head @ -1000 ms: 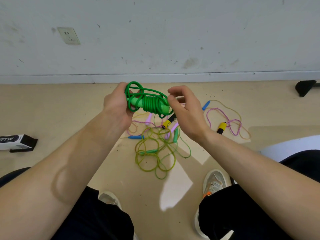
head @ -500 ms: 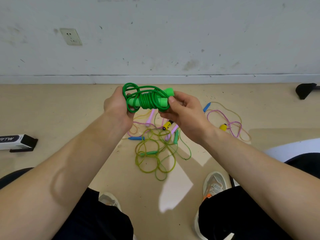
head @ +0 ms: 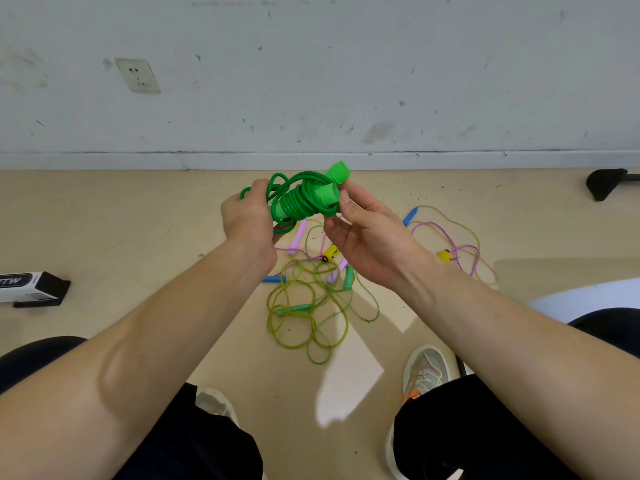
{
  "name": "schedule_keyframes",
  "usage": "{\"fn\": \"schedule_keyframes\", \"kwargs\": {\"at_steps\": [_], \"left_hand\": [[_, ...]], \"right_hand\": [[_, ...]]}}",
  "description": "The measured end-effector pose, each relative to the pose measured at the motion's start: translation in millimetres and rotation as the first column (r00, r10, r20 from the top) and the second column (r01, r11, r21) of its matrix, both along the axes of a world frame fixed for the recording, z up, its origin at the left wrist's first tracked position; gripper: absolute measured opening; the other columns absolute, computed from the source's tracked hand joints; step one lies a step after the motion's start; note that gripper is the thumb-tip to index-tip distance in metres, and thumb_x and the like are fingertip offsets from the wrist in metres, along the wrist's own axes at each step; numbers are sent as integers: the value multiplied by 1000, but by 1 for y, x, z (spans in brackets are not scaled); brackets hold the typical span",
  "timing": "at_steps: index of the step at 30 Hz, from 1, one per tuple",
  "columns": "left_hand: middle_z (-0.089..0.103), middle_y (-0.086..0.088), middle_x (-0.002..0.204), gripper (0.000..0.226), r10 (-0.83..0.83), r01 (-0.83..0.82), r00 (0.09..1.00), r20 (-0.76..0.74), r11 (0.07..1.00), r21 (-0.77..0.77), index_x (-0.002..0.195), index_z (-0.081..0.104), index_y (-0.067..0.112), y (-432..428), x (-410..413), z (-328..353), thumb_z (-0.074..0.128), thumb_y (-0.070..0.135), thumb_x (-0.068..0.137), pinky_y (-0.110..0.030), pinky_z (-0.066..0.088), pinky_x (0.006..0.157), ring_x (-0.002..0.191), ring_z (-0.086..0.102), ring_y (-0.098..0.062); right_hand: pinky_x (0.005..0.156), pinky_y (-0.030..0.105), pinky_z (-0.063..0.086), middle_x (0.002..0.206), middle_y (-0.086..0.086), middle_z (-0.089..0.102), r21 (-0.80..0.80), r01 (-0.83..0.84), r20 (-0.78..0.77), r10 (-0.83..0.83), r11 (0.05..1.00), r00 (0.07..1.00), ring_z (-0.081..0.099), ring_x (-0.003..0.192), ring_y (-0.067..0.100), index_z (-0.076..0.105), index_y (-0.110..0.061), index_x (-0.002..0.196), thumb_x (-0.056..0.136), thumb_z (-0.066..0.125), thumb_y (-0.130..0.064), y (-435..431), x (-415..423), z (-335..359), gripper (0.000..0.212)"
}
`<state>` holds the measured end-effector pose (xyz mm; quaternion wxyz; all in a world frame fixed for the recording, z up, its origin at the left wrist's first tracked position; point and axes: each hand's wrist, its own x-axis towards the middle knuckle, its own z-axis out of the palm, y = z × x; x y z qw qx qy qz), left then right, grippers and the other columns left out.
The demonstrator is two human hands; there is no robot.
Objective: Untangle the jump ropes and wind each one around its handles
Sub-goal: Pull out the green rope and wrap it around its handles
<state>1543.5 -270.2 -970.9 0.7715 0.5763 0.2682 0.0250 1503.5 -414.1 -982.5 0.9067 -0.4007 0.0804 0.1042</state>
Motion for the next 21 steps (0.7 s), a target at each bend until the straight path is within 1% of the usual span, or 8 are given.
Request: {"fn": "schedule_keyframes", "kwargs": {"at_steps": [4,7,9,12,16,18,19,21], "left_hand": [[59,-6,67,21,-7,7,1000,13,1000,-27,78,57,9,-1,1,2,70,18,91,-32,56,53,53,59,-21],[63,-6,64,20,-24,26,999,22,996,-87,78,61,9,4,6,6,69,20,93,-35,56,59,53,61,-21],[66,-9,71,16,-57,59,998,15,987,-152,90,65,6,10,10,6,69,21,94,-36,56,61,58,63,-24],[68,-14,87,21,-123,117,992,-14,973,-199,106,65,6,15,12,3,69,20,92,-32,56,60,66,65,-26],[73,-17,101,37,-82,67,994,-73,979,-191,119,65,1,15,12,-2,67,17,86,-35,59,66,75,69,-28],[73,-20,110,39,-83,62,992,-95,977,-206,121,66,1,15,12,-2,63,16,85,-36,59,69,80,69,-29],[73,-20,111,39,-81,57,991,-105,975,-217,122,66,0,16,12,-2,61,15,86,-34,59,66,79,67,-28],[70,-19,102,36,-80,49,990,-120,968,-246,120,66,1,15,10,-3,56,14,88,-27,56,57,75,63,-26]], "right_hand": [[65,22,55,102,11,61,-21,9,7,-9,1000,1000,58,72,16,52,-4,140,101,50,-3,-3,3,-1,39],[67,24,56,102,10,65,-27,-18,34,19,999,999,62,71,15,53,-5,137,101,48,-1,-4,2,0,36],[67,24,56,97,7,69,-22,-38,49,40,999,998,65,69,15,55,-8,134,101,47,-2,-4,2,2,34],[64,24,56,93,5,71,-14,-72,54,73,997,996,64,70,15,57,-12,128,100,48,-2,-5,1,4,31],[61,24,54,93,6,68,-31,-135,71,137,990,988,62,70,15,54,-12,129,99,49,-1,-3,-2,3,32],[61,23,53,90,6,67,-50,-165,106,169,985,980,62,68,15,54,-13,126,99,48,1,0,-4,2,31],[61,23,52,89,7,65,-64,-172,128,179,983,975,61,66,15,55,-14,124,99,48,2,2,-4,3,31],[59,24,50,85,6,65,-102,-160,164,175,982,971,61,63,15,55,-13,122,98,49,5,5,-5,4,31]]}}
